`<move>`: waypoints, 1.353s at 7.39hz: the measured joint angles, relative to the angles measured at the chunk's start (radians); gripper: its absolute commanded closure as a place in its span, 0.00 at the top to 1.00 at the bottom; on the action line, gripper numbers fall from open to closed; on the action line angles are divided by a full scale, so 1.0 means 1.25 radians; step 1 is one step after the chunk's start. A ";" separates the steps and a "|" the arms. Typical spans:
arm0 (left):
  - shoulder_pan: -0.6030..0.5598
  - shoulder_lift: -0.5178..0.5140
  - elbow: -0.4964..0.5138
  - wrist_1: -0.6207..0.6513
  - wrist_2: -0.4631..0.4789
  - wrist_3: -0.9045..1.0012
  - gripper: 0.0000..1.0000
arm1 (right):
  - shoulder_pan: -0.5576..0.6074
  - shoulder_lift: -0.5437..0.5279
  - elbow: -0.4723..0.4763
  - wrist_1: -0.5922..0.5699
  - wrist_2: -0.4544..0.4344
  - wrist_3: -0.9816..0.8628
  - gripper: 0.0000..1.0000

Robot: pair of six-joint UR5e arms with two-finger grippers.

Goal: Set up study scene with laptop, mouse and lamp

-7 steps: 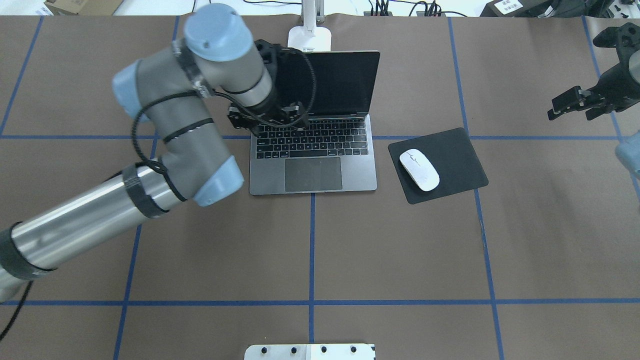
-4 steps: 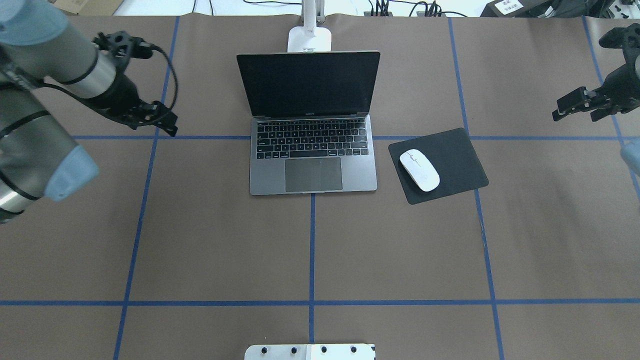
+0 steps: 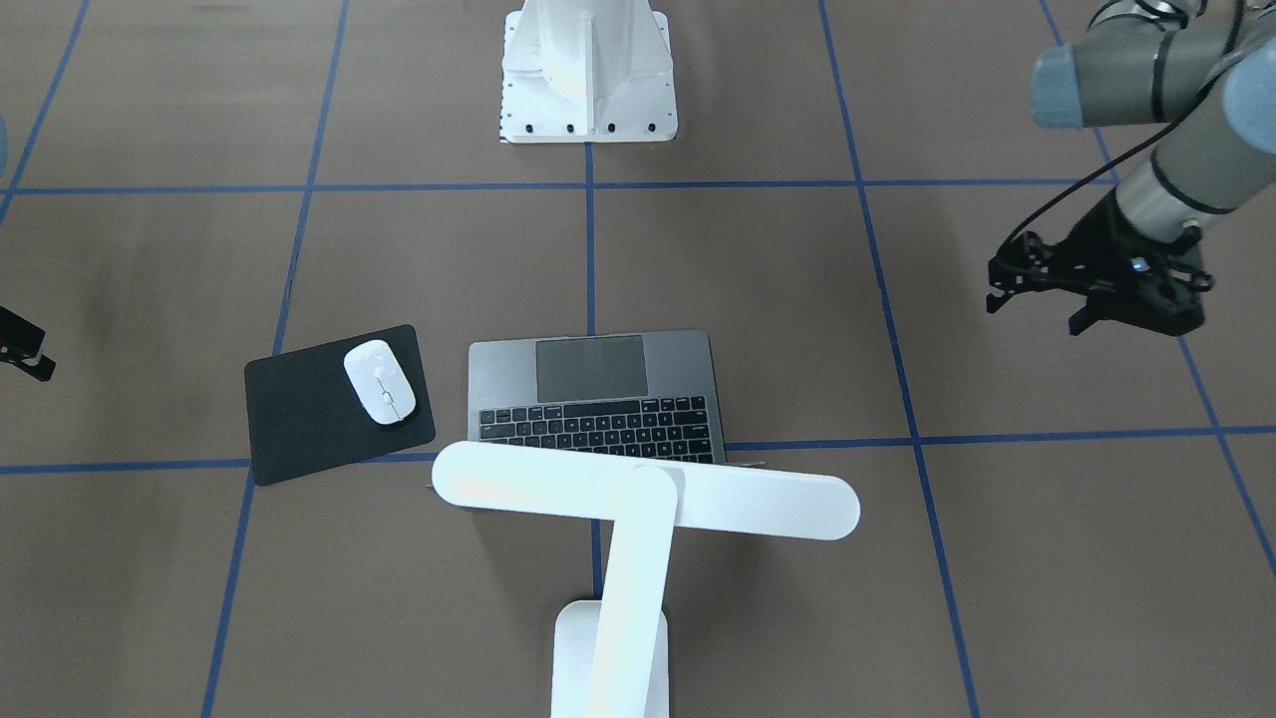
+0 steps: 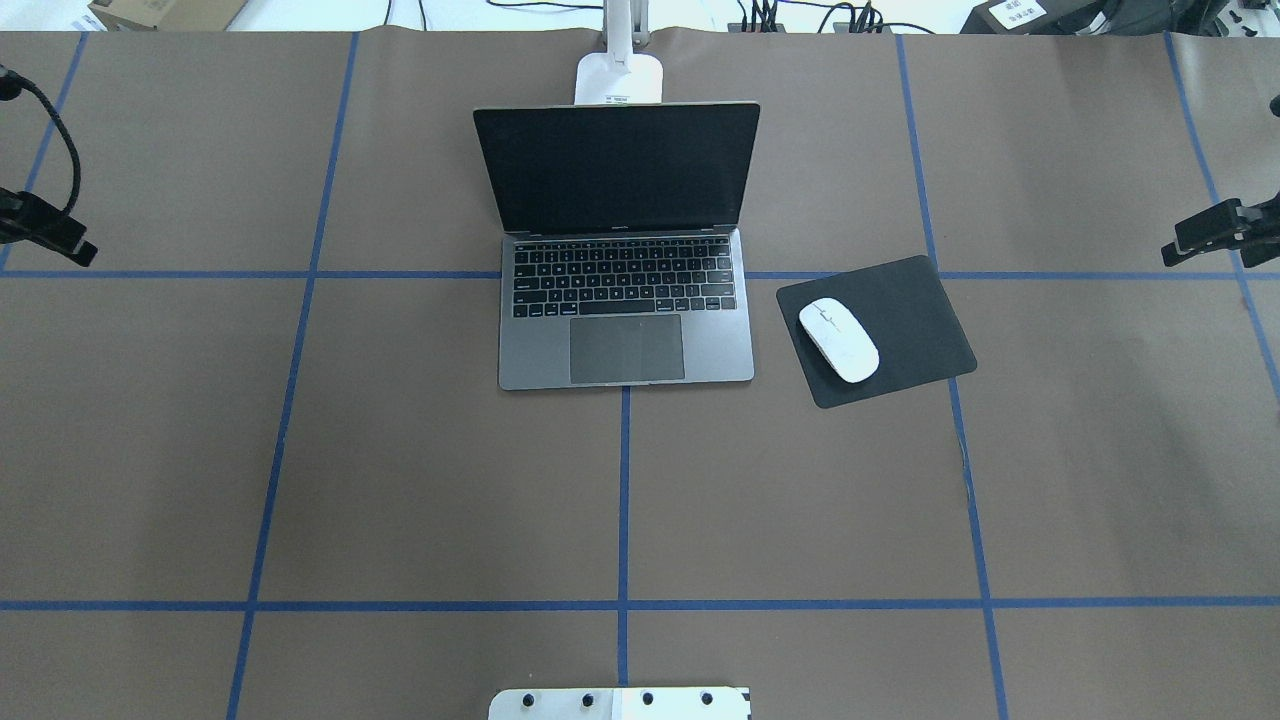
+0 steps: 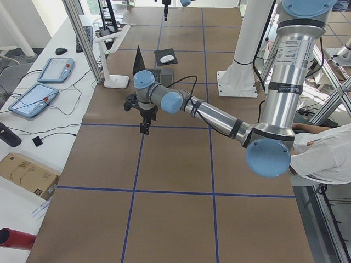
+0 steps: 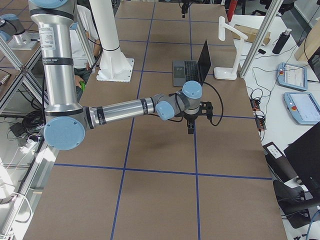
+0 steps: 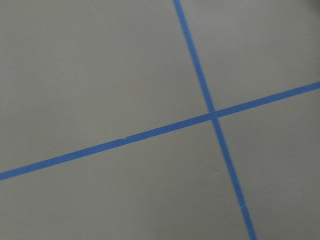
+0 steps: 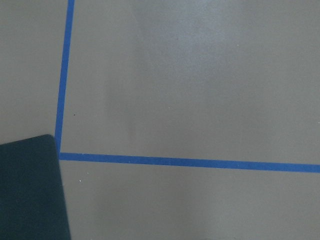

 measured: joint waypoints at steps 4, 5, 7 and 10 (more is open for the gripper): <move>-0.191 0.015 0.128 0.104 -0.054 0.262 0.99 | 0.046 -0.085 0.024 -0.002 0.019 -0.050 0.99; -0.216 0.032 0.168 0.097 -0.080 0.313 0.99 | 0.050 -0.095 0.026 -0.001 0.014 -0.053 0.99; -0.242 0.062 0.208 0.071 -0.097 0.345 0.99 | 0.059 -0.117 0.033 0.000 0.011 -0.065 0.99; -0.276 0.061 0.198 0.059 -0.099 0.338 0.99 | 0.060 -0.131 0.044 -0.001 0.011 -0.087 0.99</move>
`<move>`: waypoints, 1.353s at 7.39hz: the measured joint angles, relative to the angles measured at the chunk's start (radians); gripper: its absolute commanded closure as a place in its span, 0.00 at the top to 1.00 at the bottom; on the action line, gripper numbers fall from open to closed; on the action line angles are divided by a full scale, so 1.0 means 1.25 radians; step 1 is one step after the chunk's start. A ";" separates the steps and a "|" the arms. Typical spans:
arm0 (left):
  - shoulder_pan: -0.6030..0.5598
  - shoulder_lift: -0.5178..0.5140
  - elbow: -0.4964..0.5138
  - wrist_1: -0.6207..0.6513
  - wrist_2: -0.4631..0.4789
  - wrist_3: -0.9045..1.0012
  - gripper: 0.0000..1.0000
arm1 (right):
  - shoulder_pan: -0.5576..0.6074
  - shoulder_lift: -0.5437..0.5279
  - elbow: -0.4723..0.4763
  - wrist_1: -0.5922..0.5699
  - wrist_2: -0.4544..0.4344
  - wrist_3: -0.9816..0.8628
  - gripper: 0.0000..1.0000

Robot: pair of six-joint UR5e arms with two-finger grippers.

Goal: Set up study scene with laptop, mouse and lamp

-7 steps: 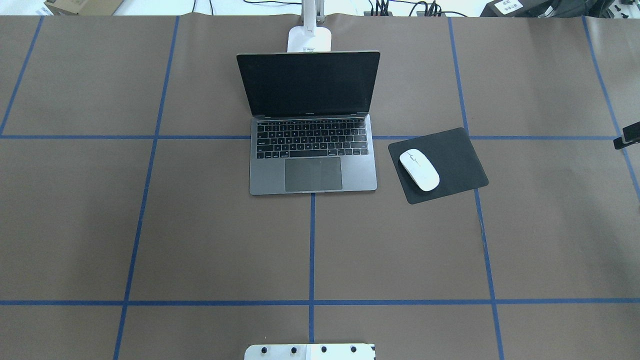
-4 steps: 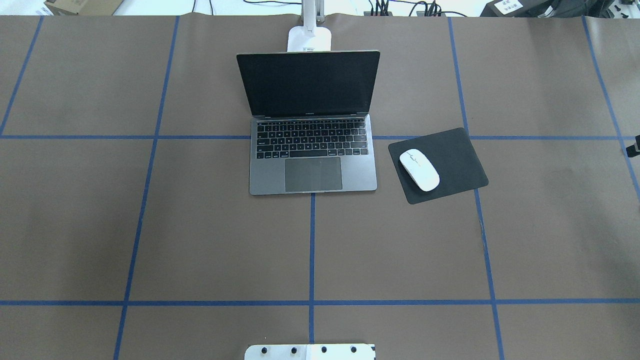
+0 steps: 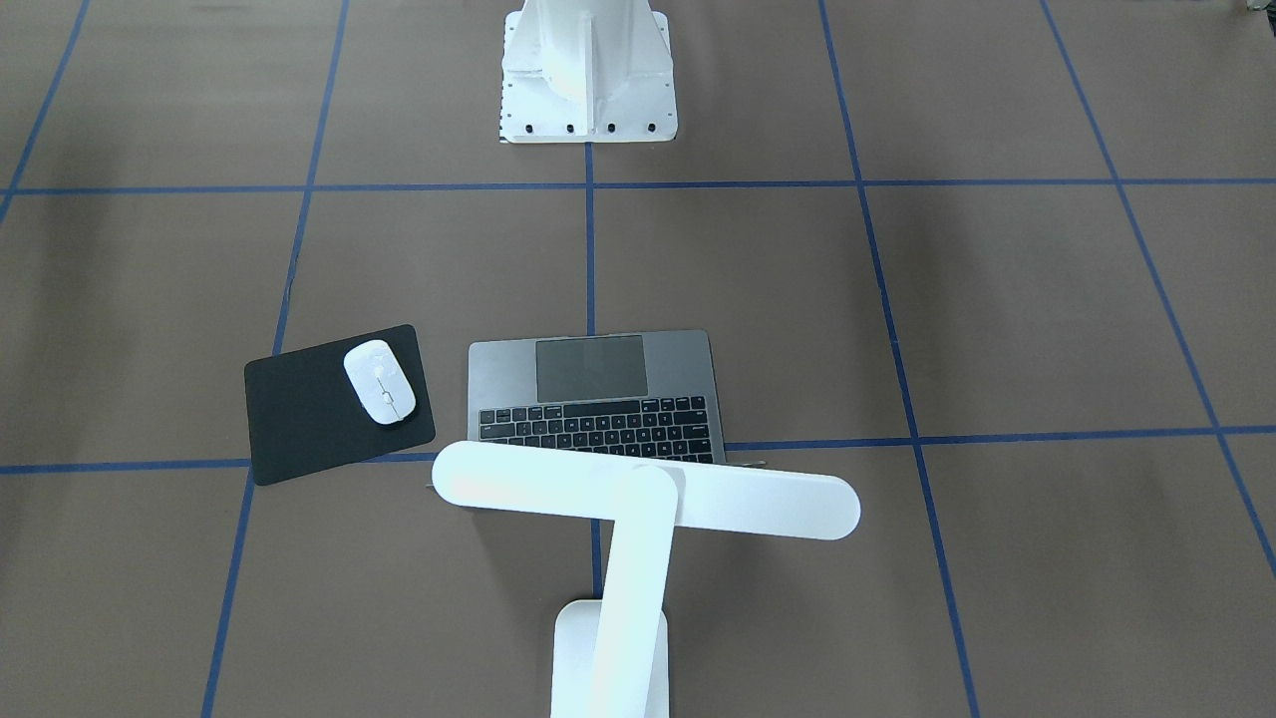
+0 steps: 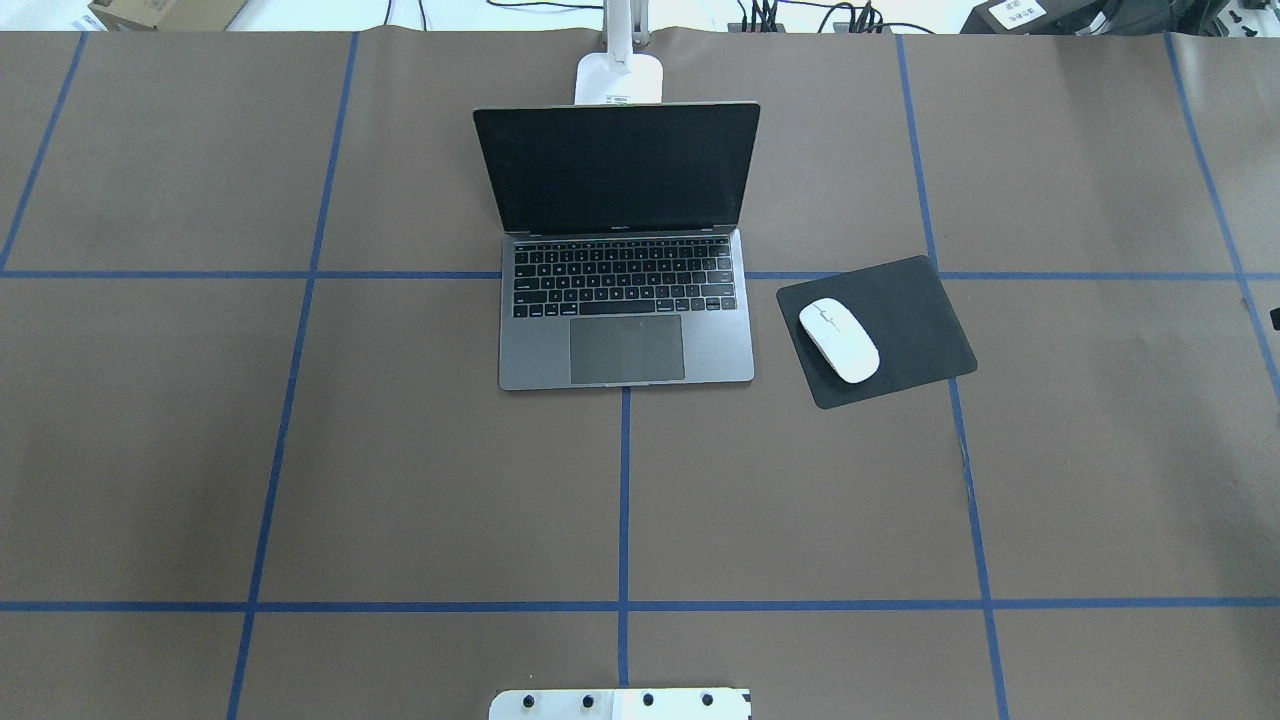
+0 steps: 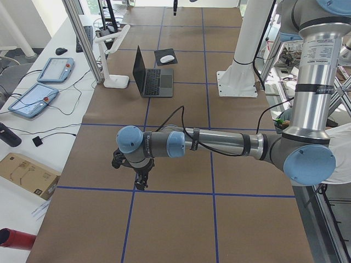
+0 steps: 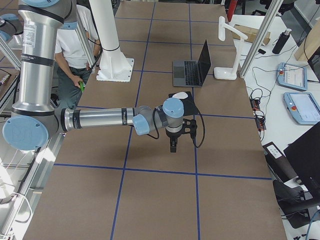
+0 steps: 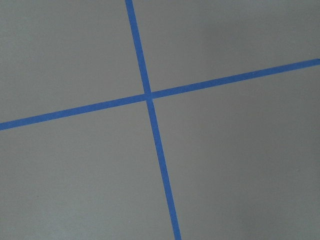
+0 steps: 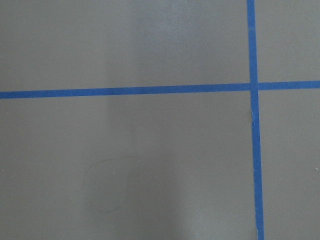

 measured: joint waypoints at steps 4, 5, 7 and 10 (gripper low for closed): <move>-0.019 0.002 -0.008 -0.005 0.071 0.002 0.99 | 0.050 0.005 -0.017 -0.054 -0.025 -0.101 0.99; -0.019 0.003 -0.006 -0.006 0.085 0.003 0.99 | 0.071 0.025 -0.022 -0.119 -0.028 -0.176 0.99; -0.019 0.005 0.000 -0.008 0.089 0.001 1.00 | 0.112 0.064 -0.013 -0.224 -0.027 -0.243 0.99; -0.018 0.005 0.003 -0.011 0.089 -0.001 1.00 | 0.126 0.066 0.001 -0.254 -0.027 -0.255 0.99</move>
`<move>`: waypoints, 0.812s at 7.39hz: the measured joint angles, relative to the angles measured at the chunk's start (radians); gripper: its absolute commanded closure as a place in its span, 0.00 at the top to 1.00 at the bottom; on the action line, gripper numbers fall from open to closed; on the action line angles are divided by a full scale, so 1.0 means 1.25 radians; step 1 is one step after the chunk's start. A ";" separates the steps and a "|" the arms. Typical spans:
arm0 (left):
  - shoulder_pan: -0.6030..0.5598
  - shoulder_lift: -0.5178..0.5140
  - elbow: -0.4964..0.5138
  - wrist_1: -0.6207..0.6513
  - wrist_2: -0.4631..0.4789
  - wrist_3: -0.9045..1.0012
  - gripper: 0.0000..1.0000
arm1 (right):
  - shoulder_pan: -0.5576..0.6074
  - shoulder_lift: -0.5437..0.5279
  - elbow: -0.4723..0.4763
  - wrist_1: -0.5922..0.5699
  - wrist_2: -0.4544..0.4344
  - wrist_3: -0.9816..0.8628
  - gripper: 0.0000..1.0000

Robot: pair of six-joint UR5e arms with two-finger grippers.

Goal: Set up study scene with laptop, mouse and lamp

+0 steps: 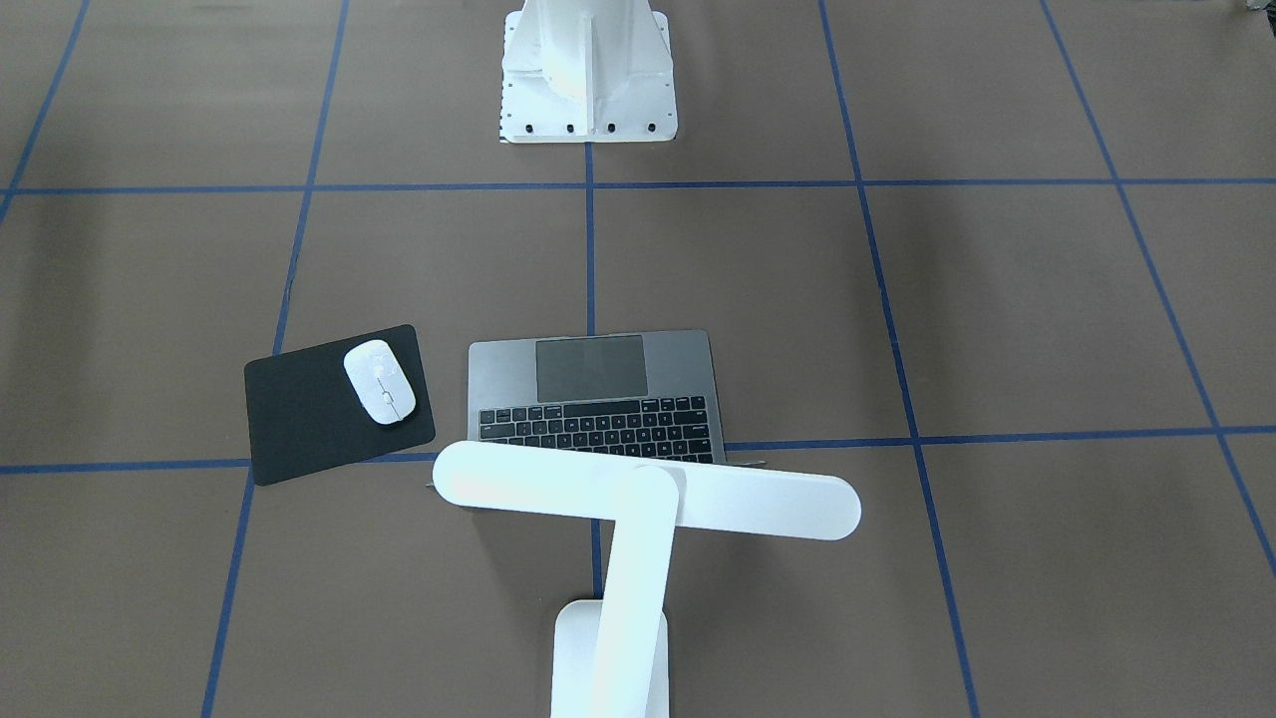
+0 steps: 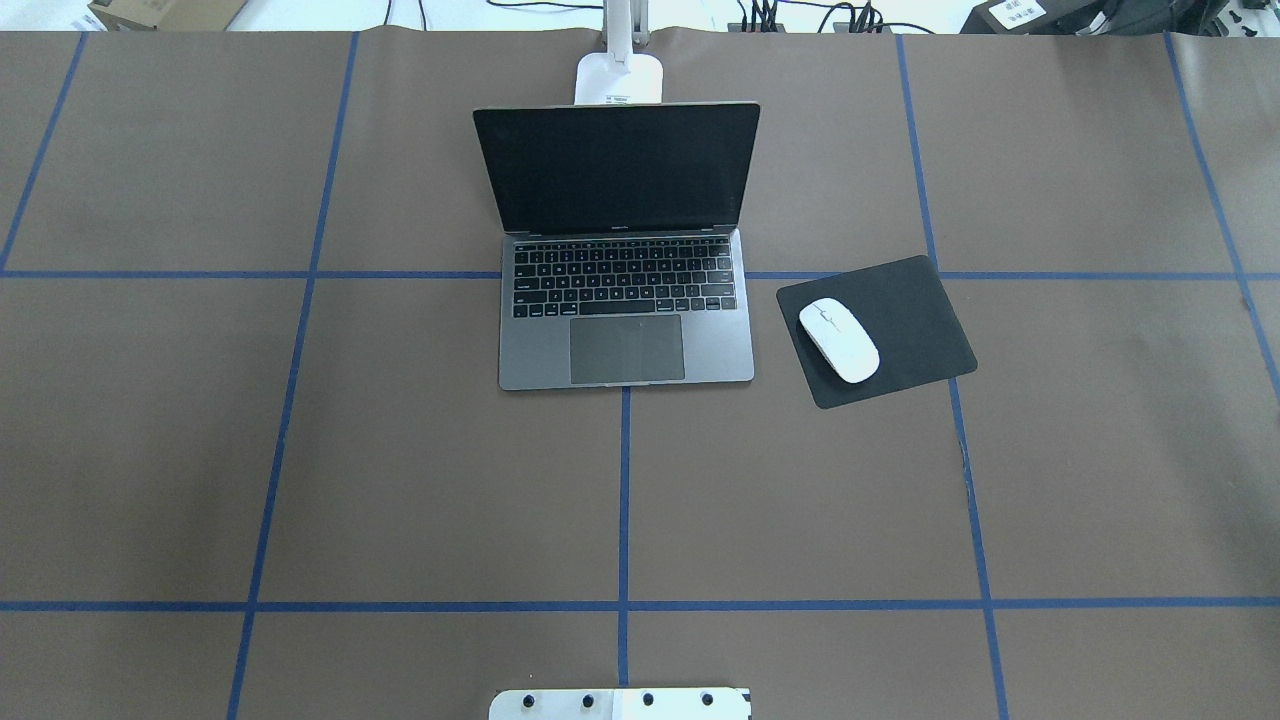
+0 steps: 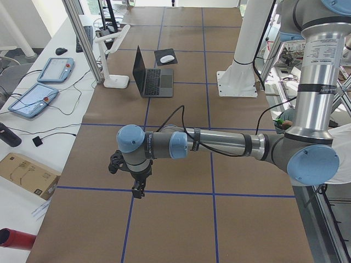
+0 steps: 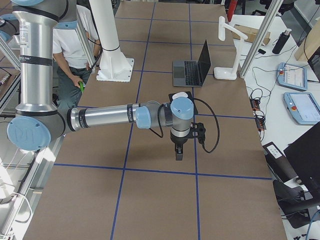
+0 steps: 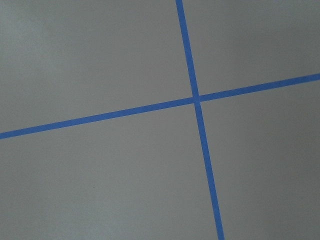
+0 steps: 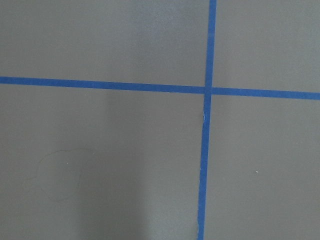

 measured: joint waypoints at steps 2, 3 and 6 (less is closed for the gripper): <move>0.000 -0.001 -0.001 -0.008 -0.001 -0.007 1.00 | -0.001 -0.003 0.003 -0.001 -0.002 0.000 0.99; 0.000 -0.001 -0.001 -0.012 -0.001 -0.009 1.00 | -0.001 -0.003 0.002 -0.001 0.001 0.000 0.99; 0.000 -0.001 -0.005 -0.041 -0.025 -0.050 1.00 | -0.002 0.002 0.000 0.002 0.001 0.000 0.99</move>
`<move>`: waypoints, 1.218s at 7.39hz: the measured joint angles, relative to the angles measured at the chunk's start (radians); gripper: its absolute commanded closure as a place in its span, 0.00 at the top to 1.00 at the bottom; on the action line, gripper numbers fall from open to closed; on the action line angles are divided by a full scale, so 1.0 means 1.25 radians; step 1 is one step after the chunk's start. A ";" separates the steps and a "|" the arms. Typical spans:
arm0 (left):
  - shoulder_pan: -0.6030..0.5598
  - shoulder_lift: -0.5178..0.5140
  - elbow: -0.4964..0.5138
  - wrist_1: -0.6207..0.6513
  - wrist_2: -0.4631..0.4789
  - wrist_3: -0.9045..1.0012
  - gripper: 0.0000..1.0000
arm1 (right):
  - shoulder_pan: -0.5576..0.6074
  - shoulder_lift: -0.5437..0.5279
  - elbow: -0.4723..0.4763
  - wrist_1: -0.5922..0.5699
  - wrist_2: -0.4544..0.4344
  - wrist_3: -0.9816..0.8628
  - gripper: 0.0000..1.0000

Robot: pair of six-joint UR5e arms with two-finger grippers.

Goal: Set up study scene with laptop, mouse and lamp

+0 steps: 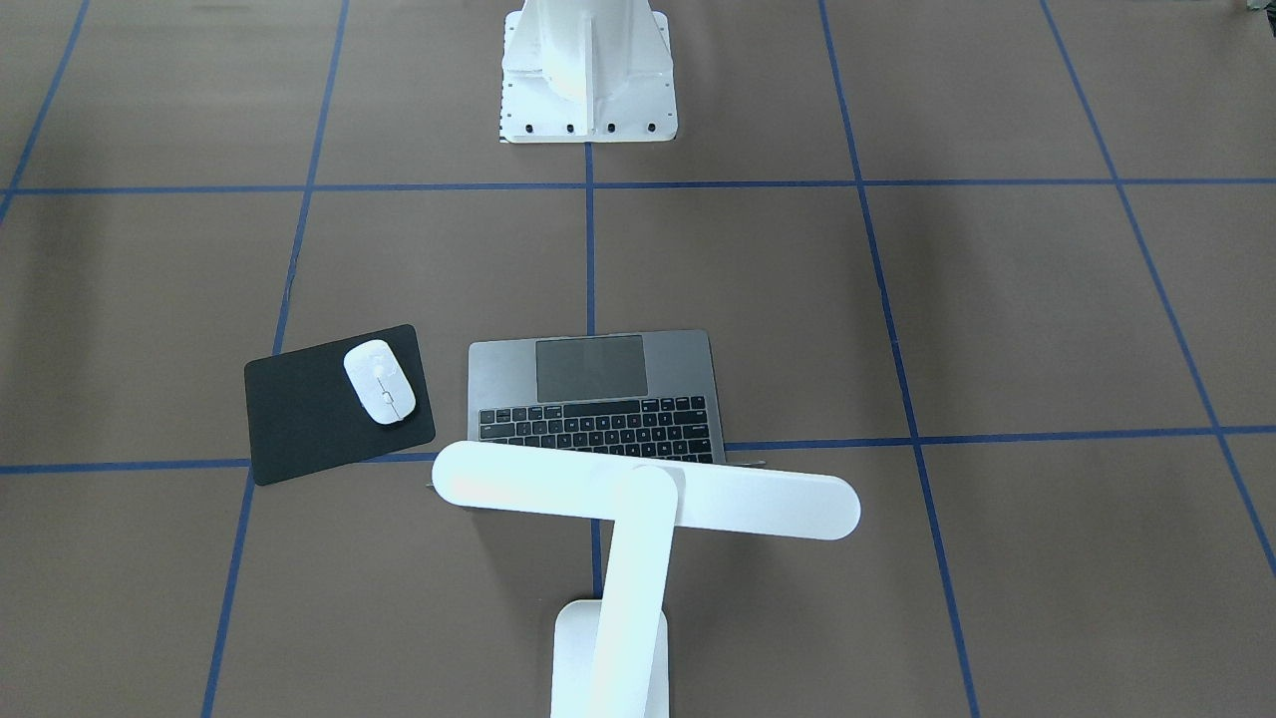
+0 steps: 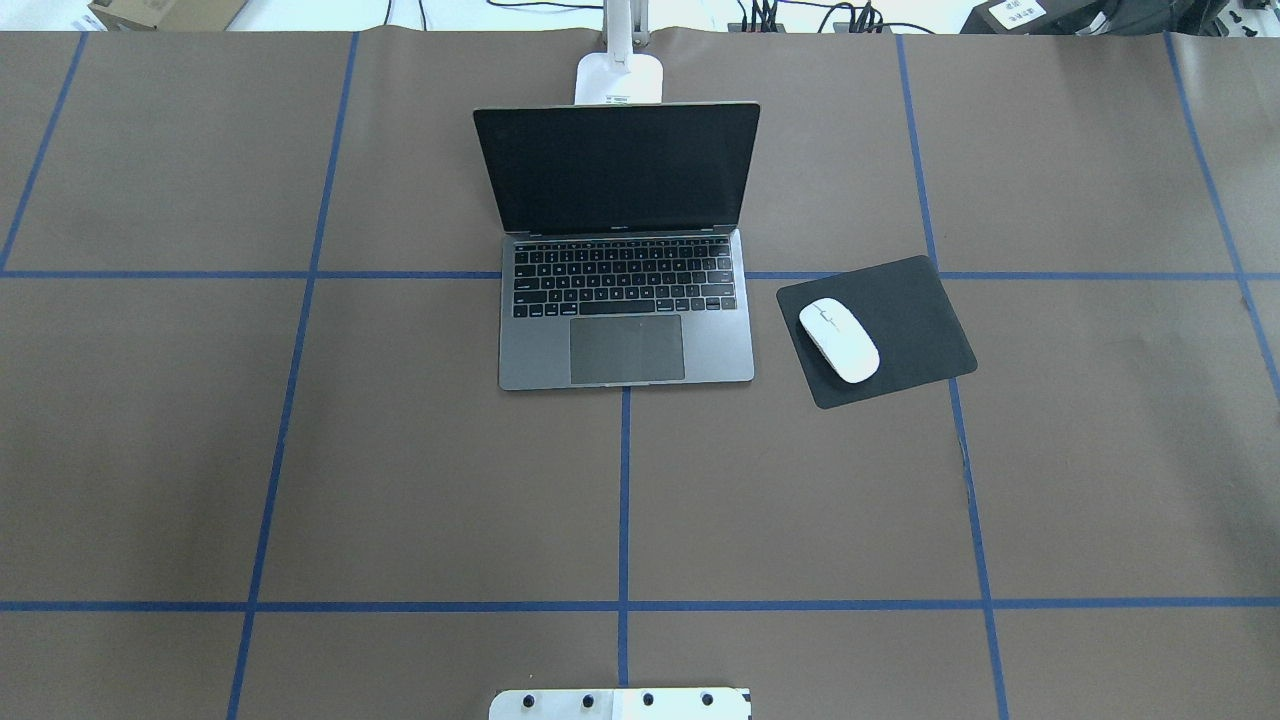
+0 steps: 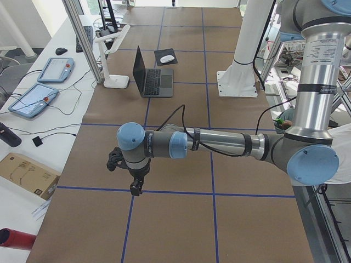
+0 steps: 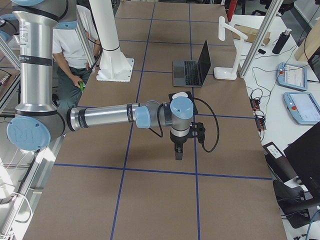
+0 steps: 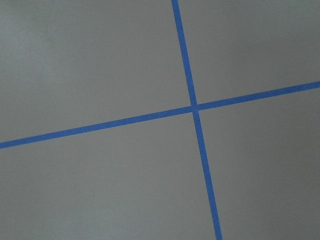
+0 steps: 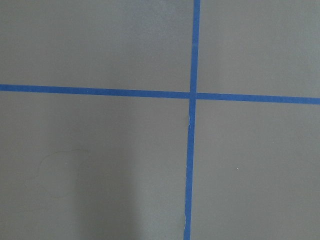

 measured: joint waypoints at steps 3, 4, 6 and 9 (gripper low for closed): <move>0.001 0.002 0.006 -0.017 -0.037 -0.030 1.00 | 0.000 0.001 -0.002 0.000 0.000 0.000 0.99; 0.001 0.002 0.007 -0.017 -0.038 -0.031 1.00 | 0.000 0.001 -0.003 0.000 0.001 0.000 0.99; 0.001 0.001 0.008 -0.018 -0.038 -0.031 1.00 | 0.000 0.001 -0.003 0.000 0.003 0.000 0.99; 0.001 0.001 0.018 -0.030 -0.038 -0.032 1.00 | -0.001 0.005 -0.013 0.003 0.005 0.000 0.99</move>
